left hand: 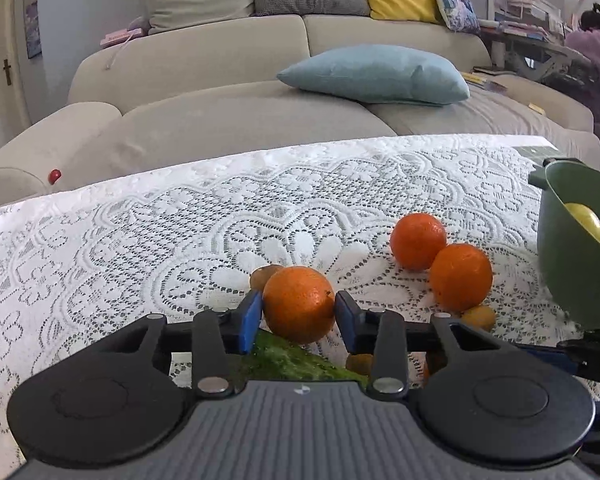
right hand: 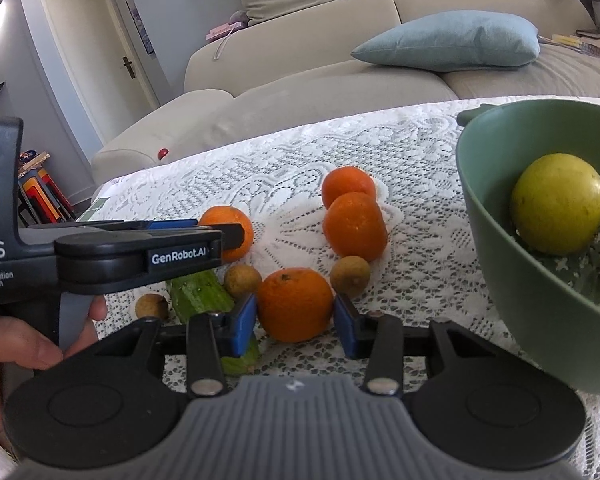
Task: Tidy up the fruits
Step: 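Close the left gripper on an orange while the right gripper closes on another orange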
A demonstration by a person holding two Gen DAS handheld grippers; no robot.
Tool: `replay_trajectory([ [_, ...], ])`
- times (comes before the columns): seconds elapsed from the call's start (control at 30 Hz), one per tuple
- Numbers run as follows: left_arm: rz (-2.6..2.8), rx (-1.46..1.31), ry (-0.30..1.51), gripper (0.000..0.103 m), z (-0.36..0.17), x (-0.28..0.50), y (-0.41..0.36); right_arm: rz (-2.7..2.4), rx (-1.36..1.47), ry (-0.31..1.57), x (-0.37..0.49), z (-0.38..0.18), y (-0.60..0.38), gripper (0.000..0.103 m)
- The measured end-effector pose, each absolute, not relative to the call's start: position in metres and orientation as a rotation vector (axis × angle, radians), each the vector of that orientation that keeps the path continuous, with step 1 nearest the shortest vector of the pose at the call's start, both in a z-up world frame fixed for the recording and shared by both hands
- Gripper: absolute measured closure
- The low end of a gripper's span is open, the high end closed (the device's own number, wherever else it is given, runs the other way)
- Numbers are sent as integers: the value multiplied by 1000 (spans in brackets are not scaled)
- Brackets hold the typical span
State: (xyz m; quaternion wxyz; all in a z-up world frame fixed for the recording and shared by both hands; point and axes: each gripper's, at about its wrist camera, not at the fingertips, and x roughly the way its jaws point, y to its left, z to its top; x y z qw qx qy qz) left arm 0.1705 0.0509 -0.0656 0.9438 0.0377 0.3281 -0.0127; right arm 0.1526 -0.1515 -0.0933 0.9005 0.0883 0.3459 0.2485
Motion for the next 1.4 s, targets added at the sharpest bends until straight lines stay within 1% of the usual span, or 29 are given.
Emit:
replay_trajectory([
  [0.47,-122,5,606,63,-44,142,45,479,63,641,140,-85,-153,64],
  [0.63,-126,43,605,63,-46,146,38,478,39,629,138,-85,-150,64],
  [0.77,-119,2,609,63,-46,147,44,480,41,625,139,-85,-152,64],
  [0.87,-121,-10,592,66,-42,142,46,481,38,624,138,-85,-152,64],
  [0.9,-125,-12,586,69,-41,140,46,482,34,623,137,-85,-151,64],
  [0.93,-128,-16,579,79,-39,137,46,481,31,621,137,-85,-151,64],
  [0.97,-133,-20,567,86,-36,134,47,480,27,618,136,-85,-151,64],
  [1.0,-145,-25,563,91,-34,132,47,479,23,616,135,-85,-151,64],
  [1.1,-173,-25,580,91,-33,131,46,481,18,614,135,-85,-151,65],
  [1.23,-173,-24,646,91,-47,139,43,483,13,613,134,-84,-150,65],
  [1.4,-189,-50,652,91,-49,138,47,485,20,614,135,-83,-152,65],
])
